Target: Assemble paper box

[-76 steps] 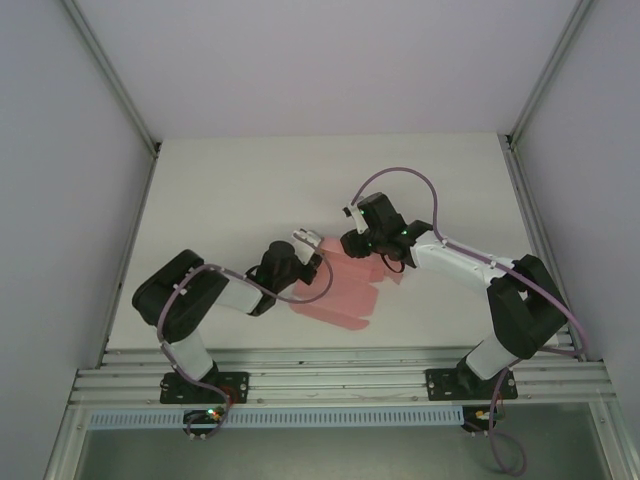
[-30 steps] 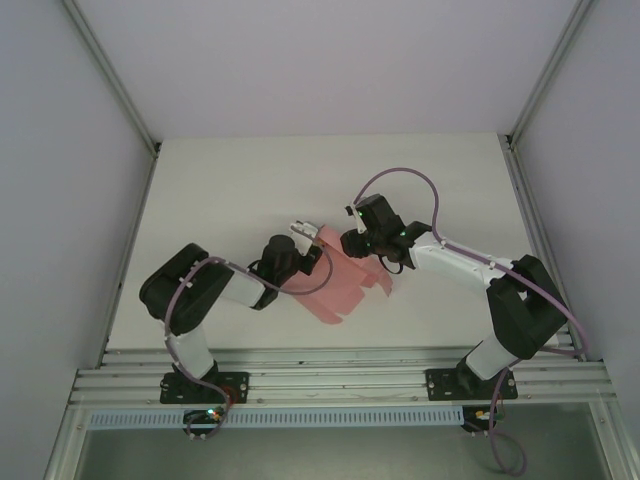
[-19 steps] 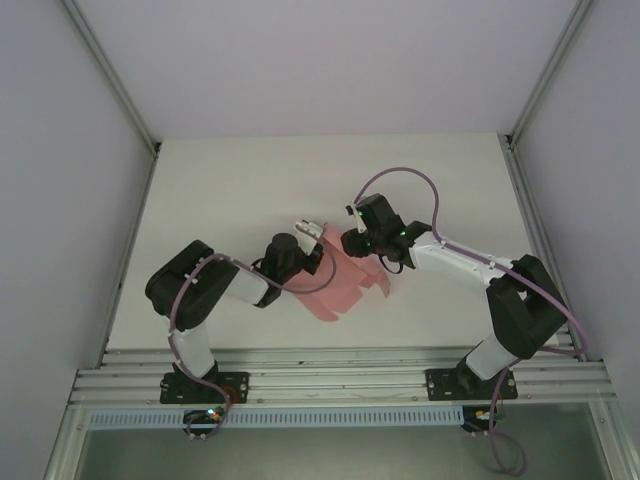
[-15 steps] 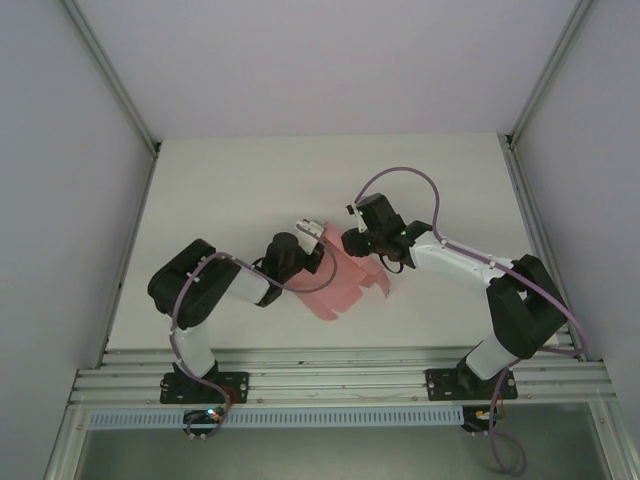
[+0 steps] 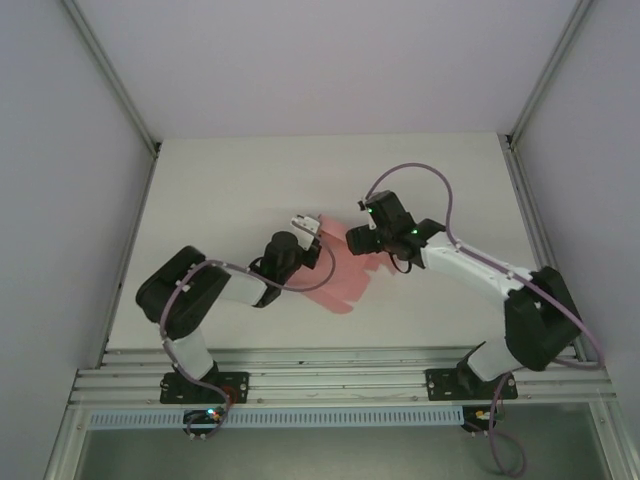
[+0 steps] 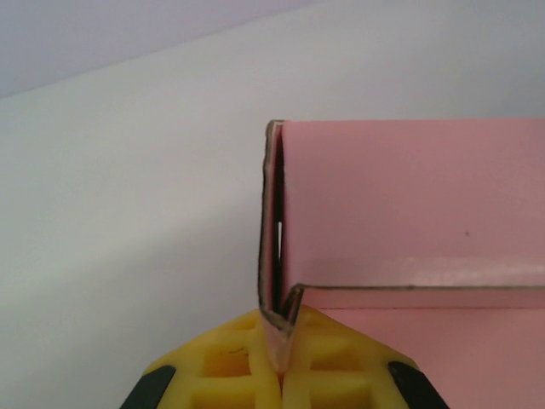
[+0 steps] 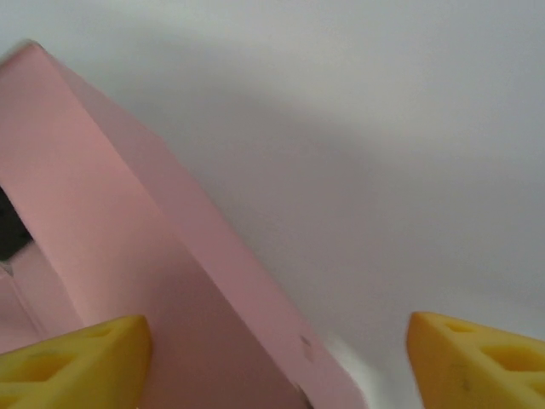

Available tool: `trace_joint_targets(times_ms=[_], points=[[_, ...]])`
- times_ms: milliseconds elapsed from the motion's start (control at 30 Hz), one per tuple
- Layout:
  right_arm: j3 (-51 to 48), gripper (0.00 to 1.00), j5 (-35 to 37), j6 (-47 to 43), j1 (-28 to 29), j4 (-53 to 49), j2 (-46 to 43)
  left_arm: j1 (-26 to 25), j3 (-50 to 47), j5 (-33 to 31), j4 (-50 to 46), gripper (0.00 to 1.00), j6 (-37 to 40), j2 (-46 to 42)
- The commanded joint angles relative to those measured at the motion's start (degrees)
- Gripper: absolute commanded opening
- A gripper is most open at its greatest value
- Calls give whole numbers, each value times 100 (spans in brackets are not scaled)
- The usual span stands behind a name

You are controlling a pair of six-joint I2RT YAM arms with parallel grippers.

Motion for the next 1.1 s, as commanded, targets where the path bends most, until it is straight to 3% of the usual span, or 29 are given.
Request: trace_joint_targets(times_ms=[0,67,267,600,733,933,1067], points=[[-206,86,848,-113,-49,-361,-907,23,24,-687,-635,0,-322,-580],[-432,91,1014,-158,-106,-301,-1322,22,-19,-811,-824,0,-366,-783],[-710,93,807,-225,-399,-170,-1801,9,-161,-638,-1049,0,-364,-1185],[-585,89,-92,-302,-407,-11,-882,0,24,-652,-1500,0,-554,-1461],[-709,88,-315,-301,-408,262,-606,24,20,-380,-1445,0,-703,-1551],[-805,87,-622,-258,-406,1038,-322,6,147,-26,-1479,0,-779,-1575],[-1020,88,-693,-7,-401,2065,-373,-15,160,32,-1435,0,-898,-1574]])
